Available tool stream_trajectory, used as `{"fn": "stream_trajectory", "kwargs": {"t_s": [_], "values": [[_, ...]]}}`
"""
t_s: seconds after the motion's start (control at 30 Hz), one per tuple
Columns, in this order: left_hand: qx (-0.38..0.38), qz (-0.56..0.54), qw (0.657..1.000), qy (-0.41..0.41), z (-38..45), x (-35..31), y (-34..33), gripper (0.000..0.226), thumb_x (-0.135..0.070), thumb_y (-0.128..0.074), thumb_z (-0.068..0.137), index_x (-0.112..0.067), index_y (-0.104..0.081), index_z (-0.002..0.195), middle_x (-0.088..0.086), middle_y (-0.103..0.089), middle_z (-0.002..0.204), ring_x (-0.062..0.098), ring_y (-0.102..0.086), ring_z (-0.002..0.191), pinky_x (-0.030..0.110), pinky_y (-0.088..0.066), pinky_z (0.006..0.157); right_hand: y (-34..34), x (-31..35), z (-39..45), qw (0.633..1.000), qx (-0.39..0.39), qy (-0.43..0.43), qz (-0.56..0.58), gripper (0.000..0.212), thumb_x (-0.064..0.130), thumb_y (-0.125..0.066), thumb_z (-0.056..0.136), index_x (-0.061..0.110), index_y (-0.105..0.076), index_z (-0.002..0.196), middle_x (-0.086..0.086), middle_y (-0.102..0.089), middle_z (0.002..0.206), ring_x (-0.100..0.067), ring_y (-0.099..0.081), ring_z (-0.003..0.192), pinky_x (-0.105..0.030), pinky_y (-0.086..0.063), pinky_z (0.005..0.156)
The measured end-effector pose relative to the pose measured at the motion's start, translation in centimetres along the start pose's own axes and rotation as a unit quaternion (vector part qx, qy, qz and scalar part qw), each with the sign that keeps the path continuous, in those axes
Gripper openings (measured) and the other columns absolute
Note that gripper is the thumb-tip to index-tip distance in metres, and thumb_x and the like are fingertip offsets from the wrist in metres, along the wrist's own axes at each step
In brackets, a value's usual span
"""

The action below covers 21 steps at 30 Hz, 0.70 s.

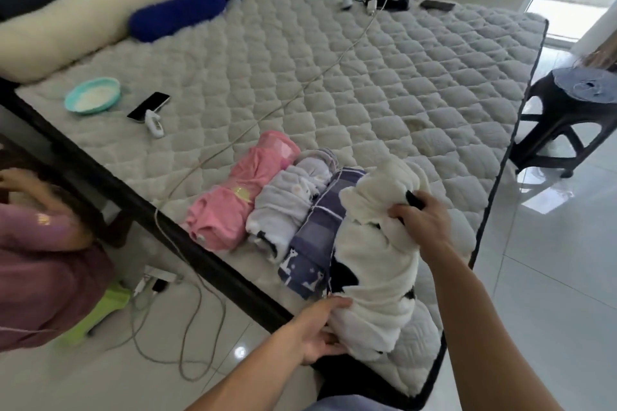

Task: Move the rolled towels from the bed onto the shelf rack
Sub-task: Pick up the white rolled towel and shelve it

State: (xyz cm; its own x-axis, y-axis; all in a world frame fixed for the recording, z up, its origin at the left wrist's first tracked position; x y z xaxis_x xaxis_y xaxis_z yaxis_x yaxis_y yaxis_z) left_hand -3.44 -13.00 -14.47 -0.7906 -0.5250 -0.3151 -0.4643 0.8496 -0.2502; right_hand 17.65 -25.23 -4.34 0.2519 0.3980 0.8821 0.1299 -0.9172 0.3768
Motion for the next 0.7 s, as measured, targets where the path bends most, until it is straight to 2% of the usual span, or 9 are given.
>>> {"fn": "stream_trajectory", "kwargs": {"t_s": [0.1, 0.17, 0.27, 0.37, 0.43, 0.53, 0.7], "values": [[-0.001, -0.056, 0.997, -0.060, -2.9, 1.8, 2.7, 0.024, -0.021, -0.069, 0.084, -0.017, -0.061, 0.106, 0.011, -0.062, 0.112, 0.031, -0.059, 0.106, 0.042, -0.052, 0.088, -2.4, 4.7, -5.0, 0.997, 0.030, 0.073, -0.010, 0.016, 0.013, -0.073, 0.065, 0.013, -0.065, 0.079, 0.000, -0.059, 0.069, -0.018, -0.054, 0.069, -0.032, -0.044, 0.064], [-0.001, -0.101, 0.989, -0.106, -5.4, 3.2, 5.0, 0.028, -0.022, -0.069, 0.084, -0.016, -0.061, 0.110, 0.011, -0.063, 0.118, 0.031, -0.059, 0.110, 0.042, -0.051, 0.092, -4.9, 7.8, -9.1, 0.989, 0.066, 0.129, -0.012, 0.015, 0.011, -0.073, 0.066, 0.010, -0.062, 0.076, 0.002, -0.053, 0.064, -0.015, -0.050, 0.063, -0.029, -0.039, 0.058], [-0.015, -0.171, 0.970, -0.170, -10.2, 5.7, 9.8, 0.023, -0.022, -0.068, 0.084, -0.016, -0.062, 0.106, 0.010, -0.062, 0.113, 0.028, -0.059, 0.102, 0.041, -0.052, 0.089, -9.7, 11.6, -16.4, 0.970, 0.116, 0.215, -0.003, 0.017, 0.010, -0.074, 0.066, 0.015, -0.058, 0.067, 0.006, -0.050, 0.060, -0.009, -0.046, 0.058, -0.026, -0.034, 0.054], [-0.070, -0.261, 0.933, -0.237, -15.5, 9.7, 16.6, 0.015, -0.021, -0.067, 0.084, -0.016, -0.063, 0.098, 0.009, -0.058, 0.104, 0.028, -0.057, 0.097, 0.041, -0.052, 0.086, -16.3, 14.6, -25.7, 0.932, 0.207, 0.296, -0.017, 0.019, 0.011, -0.074, 0.066, 0.018, -0.056, 0.068, 0.007, -0.050, 0.059, -0.009, -0.046, 0.058, -0.025, -0.033, 0.052], [-0.113, -0.320, 0.899, -0.278, -18.9, 13.5, 21.5, 0.016, -0.021, -0.065, 0.085, -0.016, -0.063, 0.100, 0.008, -0.057, 0.107, 0.029, -0.055, 0.104, 0.041, -0.050, 0.092, -21.0, 15.8, -32.9, 0.892, 0.279, 0.354, -0.034, 0.017, 0.011, -0.073, 0.066, 0.013, -0.058, 0.071, 0.005, -0.051, 0.060, -0.012, -0.046, 0.059, -0.026, -0.034, 0.052], [-0.178, -0.426, 0.823, -0.331, -24.1, 20.6, 28.1, 0.011, -0.019, -0.062, 0.088, -0.018, -0.062, 0.099, 0.005, -0.057, 0.107, 0.027, -0.054, 0.106, 0.042, -0.045, 0.099, -27.1, 16.6, -44.6, 0.826, 0.384, 0.412, -0.025, 0.019, 0.011, -0.073, 0.067, 0.002, -0.060, 0.078, -0.006, -0.059, 0.070, -0.016, -0.050, 0.065, -0.027, -0.038, 0.057], [-0.280, -0.539, 0.698, -0.379, -32.1, 32.7, 36.2, 0.033, -0.023, -0.065, 0.087, -0.013, -0.055, 0.117, 0.003, -0.056, 0.103, 0.025, -0.055, 0.101, 0.040, -0.050, 0.086, -33.3, 15.5, -63.6, 0.704, 0.538, 0.464, 0.006, 0.021, 0.010, -0.074, 0.067, 0.000, -0.060, 0.079, -0.008, -0.059, 0.072, -0.016, -0.050, 0.069, -0.031, -0.043, 0.064]]}}
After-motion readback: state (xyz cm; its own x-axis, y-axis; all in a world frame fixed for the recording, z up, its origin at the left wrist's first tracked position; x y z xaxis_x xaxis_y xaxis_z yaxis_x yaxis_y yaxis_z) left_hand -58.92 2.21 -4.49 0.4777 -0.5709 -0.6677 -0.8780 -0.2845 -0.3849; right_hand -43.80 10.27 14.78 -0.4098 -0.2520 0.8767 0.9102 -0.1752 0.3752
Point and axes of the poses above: each hand's wrist, its own z-axis towards the middle knuckle, its own y-axis out of the back of the hand, x = y × z, the point moved 7 cm from there along z, towards the middle knuckle
